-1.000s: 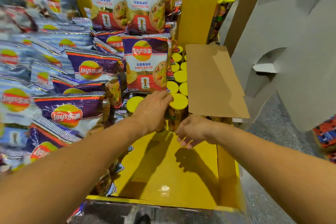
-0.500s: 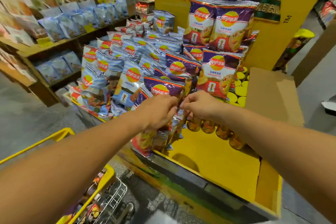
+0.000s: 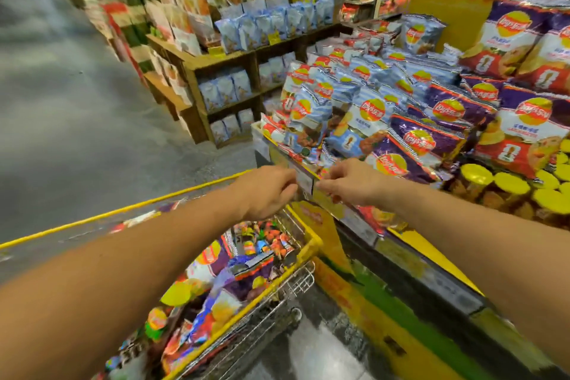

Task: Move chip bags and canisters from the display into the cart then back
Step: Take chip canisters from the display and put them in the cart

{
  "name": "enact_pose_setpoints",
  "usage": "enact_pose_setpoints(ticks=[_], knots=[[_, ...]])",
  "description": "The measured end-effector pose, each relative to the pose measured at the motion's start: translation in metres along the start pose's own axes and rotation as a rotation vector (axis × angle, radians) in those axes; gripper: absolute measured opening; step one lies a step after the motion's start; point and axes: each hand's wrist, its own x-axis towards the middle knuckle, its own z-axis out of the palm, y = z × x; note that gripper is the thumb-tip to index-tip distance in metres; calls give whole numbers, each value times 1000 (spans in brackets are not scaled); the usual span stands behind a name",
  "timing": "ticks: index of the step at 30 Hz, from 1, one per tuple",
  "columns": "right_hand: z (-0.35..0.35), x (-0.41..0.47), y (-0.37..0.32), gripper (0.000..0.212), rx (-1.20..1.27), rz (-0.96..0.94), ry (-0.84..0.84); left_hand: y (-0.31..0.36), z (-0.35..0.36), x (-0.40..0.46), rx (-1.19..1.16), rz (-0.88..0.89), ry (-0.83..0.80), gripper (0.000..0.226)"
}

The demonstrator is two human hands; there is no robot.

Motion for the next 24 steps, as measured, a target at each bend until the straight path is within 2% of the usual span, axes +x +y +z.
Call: enact_pose_setpoints(ticks=[6,8,13,18,20,24], knots=[[63,17,-33,27,-117,-4,-134,-72,12,-79,7,-203,-32,16],[86,29,-41,26,-154,-3,-170,-95,20,-99,33,-314,-70,11],[130,70,-45,20,-218,35,-297,-129,41,-131,30,-526,-214,17],[162,126,-33,18,-316,77,-363,-171,78,-131,-94,-556,-256,6],[173,151,-23,20,-372,96,-405,-180,94,-116,-134,-569,-216,17],[189,194,0,38,-486,162,-454,-192,121,-73,-211,-568,-228,29]])
